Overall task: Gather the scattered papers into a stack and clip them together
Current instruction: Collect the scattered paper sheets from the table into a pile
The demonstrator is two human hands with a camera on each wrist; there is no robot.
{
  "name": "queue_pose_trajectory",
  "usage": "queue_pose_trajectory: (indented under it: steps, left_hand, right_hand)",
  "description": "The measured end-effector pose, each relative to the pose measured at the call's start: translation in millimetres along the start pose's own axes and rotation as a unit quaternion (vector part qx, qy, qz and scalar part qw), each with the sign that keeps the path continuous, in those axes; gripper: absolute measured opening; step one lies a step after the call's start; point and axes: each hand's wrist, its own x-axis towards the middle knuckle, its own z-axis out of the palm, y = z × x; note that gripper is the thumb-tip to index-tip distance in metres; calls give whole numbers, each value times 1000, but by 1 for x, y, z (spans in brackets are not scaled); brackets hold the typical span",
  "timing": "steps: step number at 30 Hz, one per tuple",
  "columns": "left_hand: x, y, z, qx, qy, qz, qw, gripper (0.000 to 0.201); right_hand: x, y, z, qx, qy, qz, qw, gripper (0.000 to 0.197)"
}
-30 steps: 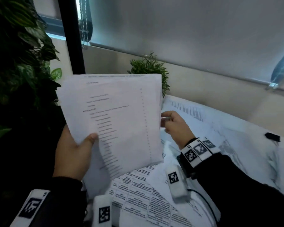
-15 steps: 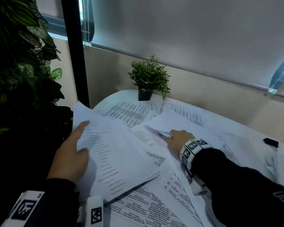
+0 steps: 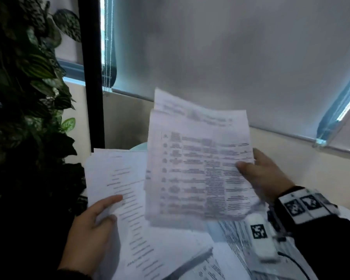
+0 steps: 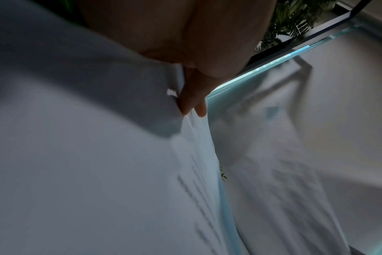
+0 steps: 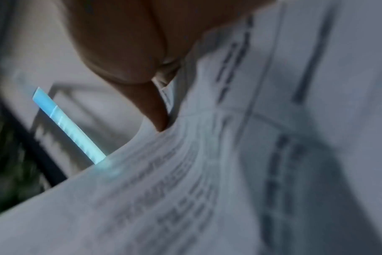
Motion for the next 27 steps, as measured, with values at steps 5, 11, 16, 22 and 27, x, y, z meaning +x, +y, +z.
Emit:
queue_pose_trajectory:
  steps: [5,11,16,22,27]
  left_hand:
    - [-3,-4,3,-17,2,0,1000,42]
    - [-7,4,17,-159,41,-45,985,26]
    - [-3,8,7,-226,66,-64,970,49]
    - [-9,23,2,-53,-31,98,993,20]
    - [-25,33,19,-53,-99,121,986,52]
  right_hand:
    - [-15,20,18,-30,-21,-14,999,21]
    - [-23,20,26,-149,-57,-56,986,14]
    - [-16,-16,6,-261,-84,-92,957,9]
    - [2,-73,8,-506,-205,-176,819,18]
    - [-2,-87,74,-557,-202,-230,772,19]
